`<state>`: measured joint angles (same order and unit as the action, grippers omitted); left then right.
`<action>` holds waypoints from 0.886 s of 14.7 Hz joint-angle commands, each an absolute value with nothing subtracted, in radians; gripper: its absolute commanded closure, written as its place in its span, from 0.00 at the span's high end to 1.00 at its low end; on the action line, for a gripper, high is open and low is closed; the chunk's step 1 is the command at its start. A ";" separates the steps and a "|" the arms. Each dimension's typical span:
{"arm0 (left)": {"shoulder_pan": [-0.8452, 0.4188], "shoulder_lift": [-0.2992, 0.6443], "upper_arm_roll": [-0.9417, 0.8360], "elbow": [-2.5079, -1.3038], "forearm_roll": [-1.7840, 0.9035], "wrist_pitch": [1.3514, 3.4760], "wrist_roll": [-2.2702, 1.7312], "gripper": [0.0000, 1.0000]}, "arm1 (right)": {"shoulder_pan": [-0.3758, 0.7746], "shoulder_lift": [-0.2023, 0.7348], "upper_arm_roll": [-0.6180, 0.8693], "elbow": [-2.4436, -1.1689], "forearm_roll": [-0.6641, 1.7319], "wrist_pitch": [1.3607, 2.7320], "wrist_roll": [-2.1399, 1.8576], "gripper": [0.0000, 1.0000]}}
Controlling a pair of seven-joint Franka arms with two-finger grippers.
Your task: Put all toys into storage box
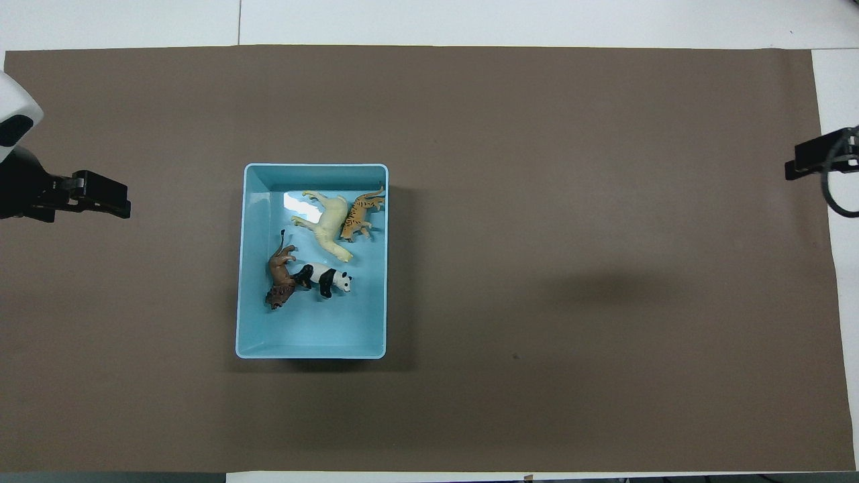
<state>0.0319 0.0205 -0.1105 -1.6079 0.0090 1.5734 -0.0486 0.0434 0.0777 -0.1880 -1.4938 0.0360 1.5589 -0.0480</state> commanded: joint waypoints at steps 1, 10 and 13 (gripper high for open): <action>0.029 0.011 -0.112 -1.621 0.025 1.575 -0.038 1.00 | 0.011 -0.035 -0.160 -1.563 0.026 1.485 -0.072 1.00; 0.029 0.008 -0.112 -1.626 0.025 1.577 -0.038 1.00 | -0.046 -0.057 -0.106 -1.565 -0.052 1.485 -0.083 1.00; 0.029 0.006 -0.110 -1.626 0.025 1.577 -0.041 1.00 | -0.046 -0.057 -0.106 -1.560 -0.051 1.473 -0.083 1.00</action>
<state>0.0319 0.0206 -0.1123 -1.6082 0.0090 1.5734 -0.0485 -0.0209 -0.0483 -0.1256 -1.5478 -0.0341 1.4617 -0.0561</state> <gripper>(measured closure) 0.000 0.000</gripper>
